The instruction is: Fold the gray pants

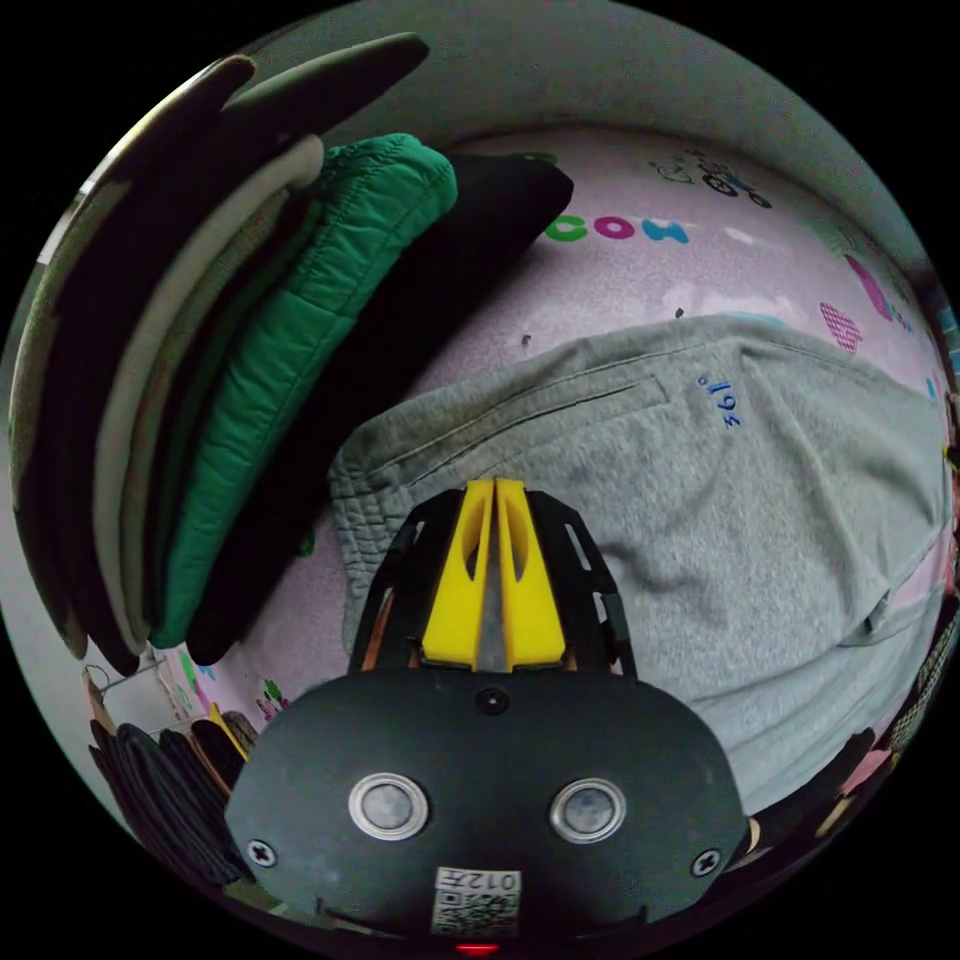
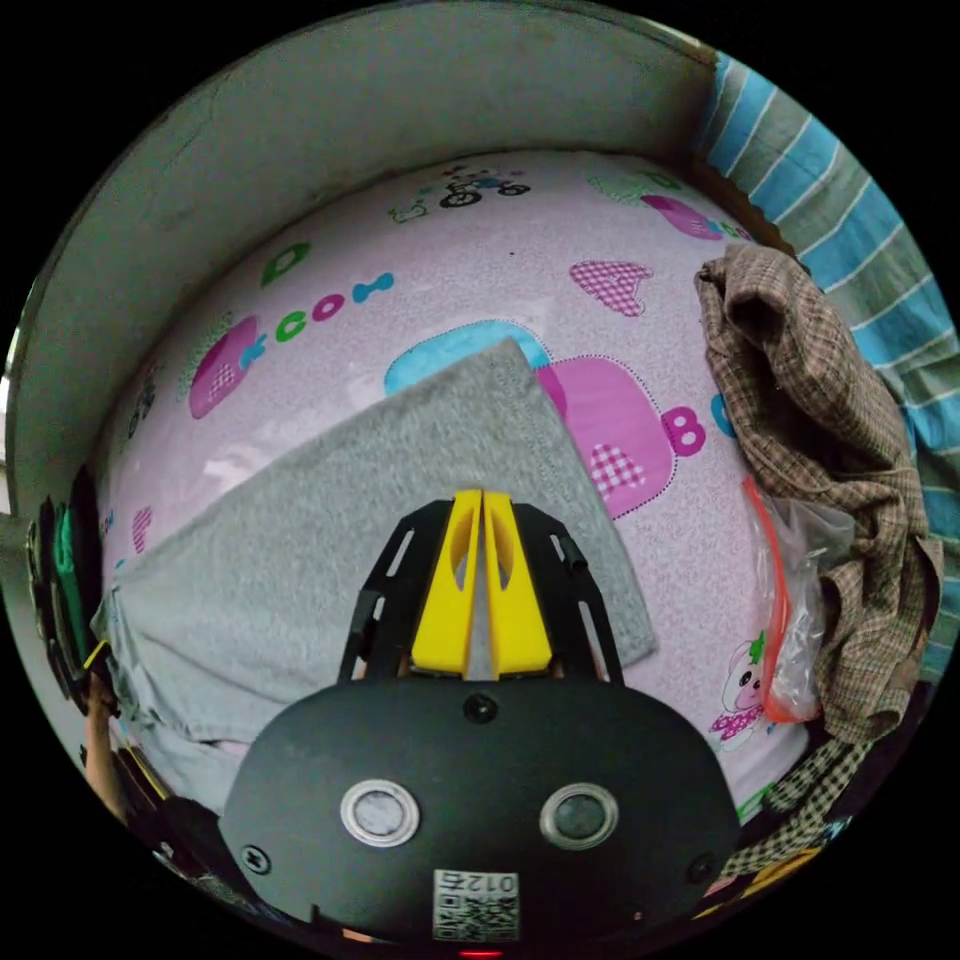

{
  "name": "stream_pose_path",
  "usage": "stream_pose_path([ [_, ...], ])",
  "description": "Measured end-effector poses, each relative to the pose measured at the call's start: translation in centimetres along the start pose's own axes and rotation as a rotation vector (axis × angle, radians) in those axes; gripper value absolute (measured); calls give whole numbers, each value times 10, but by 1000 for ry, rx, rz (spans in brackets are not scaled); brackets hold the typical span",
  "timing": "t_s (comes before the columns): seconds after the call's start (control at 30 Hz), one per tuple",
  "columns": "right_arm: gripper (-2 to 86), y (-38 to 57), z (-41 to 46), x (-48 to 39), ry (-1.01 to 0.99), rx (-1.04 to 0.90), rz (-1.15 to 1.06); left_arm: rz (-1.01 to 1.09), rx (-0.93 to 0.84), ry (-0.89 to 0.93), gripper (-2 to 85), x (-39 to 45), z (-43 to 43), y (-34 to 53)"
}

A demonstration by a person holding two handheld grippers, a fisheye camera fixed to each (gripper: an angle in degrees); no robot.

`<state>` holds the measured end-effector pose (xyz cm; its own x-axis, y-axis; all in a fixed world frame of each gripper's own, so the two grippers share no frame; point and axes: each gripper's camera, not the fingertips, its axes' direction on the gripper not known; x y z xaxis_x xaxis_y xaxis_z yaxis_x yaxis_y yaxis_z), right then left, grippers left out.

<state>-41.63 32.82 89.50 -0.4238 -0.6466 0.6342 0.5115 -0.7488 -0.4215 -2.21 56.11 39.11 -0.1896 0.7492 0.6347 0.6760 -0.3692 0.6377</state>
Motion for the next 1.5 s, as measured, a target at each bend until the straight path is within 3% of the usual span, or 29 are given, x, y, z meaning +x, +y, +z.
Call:
stream_pose_path([
  [0.57, -8, -57, -19, 12, 82, -77, -85, -3, 2, 86, -2, -22, -10, 9],
  [0.67, -9, -30, -42, 11, 8, -3, -113, -11, 82, 26, -2, -22, -30, 22],
  [0.83, -8, 69, -70, 5, -123, -96, -292, 79, 240, 38, -2, -6, -74, 60],
  [1.1, -7, 211, -95, 69, -176, -238, -130, 414, 120, 252, -2, 49, -75, 133],
  [1.33, -8, 312, -93, 111, -124, -297, 53, 481, -43, 280, -1, 39, -64, 180],
  [1.5, -8, 342, -85, 118, 21, -342, 2, 420, -102, 252, -1, 23, -56, 197],
])
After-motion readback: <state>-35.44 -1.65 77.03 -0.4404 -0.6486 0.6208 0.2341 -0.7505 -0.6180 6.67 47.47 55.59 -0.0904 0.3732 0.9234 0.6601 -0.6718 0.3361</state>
